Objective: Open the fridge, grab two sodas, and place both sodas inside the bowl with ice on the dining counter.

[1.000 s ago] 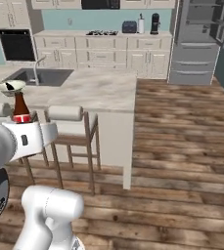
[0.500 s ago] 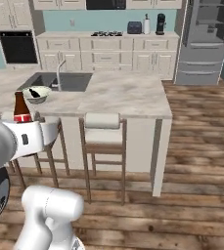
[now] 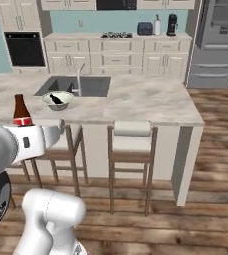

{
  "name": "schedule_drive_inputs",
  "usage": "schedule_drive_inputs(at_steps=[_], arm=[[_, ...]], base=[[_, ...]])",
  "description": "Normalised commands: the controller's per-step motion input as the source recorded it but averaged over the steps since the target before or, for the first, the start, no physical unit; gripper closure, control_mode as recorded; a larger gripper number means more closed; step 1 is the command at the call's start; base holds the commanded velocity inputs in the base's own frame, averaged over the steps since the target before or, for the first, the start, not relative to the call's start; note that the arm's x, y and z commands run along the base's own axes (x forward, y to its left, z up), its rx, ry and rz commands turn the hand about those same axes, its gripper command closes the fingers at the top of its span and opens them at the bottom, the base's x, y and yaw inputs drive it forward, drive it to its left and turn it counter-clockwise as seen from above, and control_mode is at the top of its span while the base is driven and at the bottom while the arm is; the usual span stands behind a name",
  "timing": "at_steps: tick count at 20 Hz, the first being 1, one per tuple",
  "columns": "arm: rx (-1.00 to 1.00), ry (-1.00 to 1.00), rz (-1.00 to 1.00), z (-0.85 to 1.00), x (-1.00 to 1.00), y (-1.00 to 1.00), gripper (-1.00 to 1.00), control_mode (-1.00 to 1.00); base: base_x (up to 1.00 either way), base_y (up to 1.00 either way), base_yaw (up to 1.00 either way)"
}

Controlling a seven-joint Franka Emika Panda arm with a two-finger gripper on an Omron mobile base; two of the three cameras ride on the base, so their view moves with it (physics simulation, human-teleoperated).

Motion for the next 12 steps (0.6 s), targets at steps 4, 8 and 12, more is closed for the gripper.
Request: schedule_drive_inputs(at_steps=[4, 8, 12], arm=[[0.0, 0.0, 0.0, 0.0, 0.0, 0.0, 1.0, 1.0], [0.0, 0.0, 0.0, 0.0, 0.0, 0.0, 1.0, 1.0], [0.0, 0.0, 0.0, 0.0, 0.0, 0.0, 1.0, 1.0]], base=[[0.48, 0.93, 0.17], [0.55, 0.71, 0.2], [0.88, 0.18, 0.17]])
